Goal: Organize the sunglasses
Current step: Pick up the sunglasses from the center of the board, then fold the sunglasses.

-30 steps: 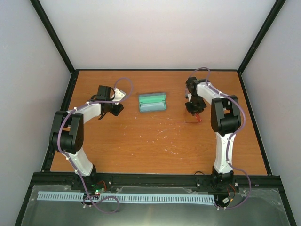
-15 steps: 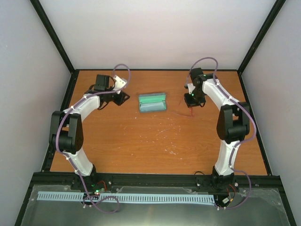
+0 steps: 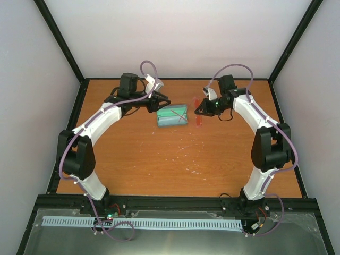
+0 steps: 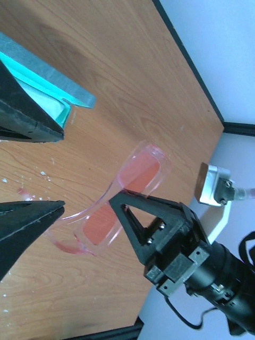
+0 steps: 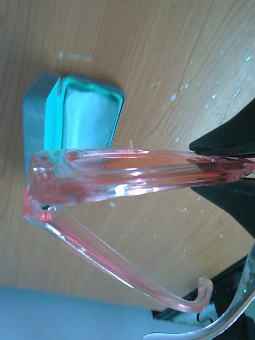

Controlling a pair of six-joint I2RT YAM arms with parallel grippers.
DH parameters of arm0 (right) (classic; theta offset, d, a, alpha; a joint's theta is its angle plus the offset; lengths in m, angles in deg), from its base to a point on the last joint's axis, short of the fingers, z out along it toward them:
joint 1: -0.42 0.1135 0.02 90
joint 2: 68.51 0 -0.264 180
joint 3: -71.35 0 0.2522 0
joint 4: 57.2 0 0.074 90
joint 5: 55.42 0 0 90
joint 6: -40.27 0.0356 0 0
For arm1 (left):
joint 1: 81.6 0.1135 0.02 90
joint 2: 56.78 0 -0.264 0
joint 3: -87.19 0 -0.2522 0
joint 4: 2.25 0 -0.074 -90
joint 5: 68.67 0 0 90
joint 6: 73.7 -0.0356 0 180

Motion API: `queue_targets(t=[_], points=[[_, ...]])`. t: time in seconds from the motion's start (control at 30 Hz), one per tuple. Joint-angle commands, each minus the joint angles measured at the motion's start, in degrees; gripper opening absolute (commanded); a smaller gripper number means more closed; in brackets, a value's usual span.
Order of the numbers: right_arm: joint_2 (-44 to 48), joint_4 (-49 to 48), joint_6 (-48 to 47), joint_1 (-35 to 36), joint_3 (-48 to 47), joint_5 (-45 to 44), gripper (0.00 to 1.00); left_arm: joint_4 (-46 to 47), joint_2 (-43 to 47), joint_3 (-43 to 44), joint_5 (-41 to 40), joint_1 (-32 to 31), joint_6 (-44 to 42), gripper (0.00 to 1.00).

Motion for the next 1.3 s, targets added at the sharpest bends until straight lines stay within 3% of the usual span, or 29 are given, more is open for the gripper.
queue_targets(t=[0.0, 0.17, 0.33, 0.7, 0.9, 1.27], points=[[1.3, -6.5, 2.7, 1.0, 0.9, 8.7, 0.03, 4.2, 0.5, 3.1, 3.6, -0.6, 4.0, 0.33], [1.2, -6.1, 1.1, 3.0, 0.6, 12.6, 0.03, 4.9, -0.4, 3.3, 3.4, -3.9, 2.6, 0.32], [0.8, -0.2, -4.9, 2.9, 0.7, 19.0, 0.03, 3.8, 0.5, 3.6, 0.6, -3.0, -0.8, 0.31], [0.1, 7.7, -12.4, 3.0, -0.2, 28.1, 0.05, 11.4, 0.1, 3.5, 4.1, -1.5, 1.4, 0.32], [-0.6, 2.5, -8.6, 3.0, -0.3, 30.7, 0.05, 17.0, -0.3, 3.8, 8.3, -1.8, 8.2, 0.32], [-2.5, -2.5, -4.0, 3.3, -4.2, 32.7, 0.05, 19.6, 0.0, -0.2, 10.6, -5.6, 12.1, 0.32]])
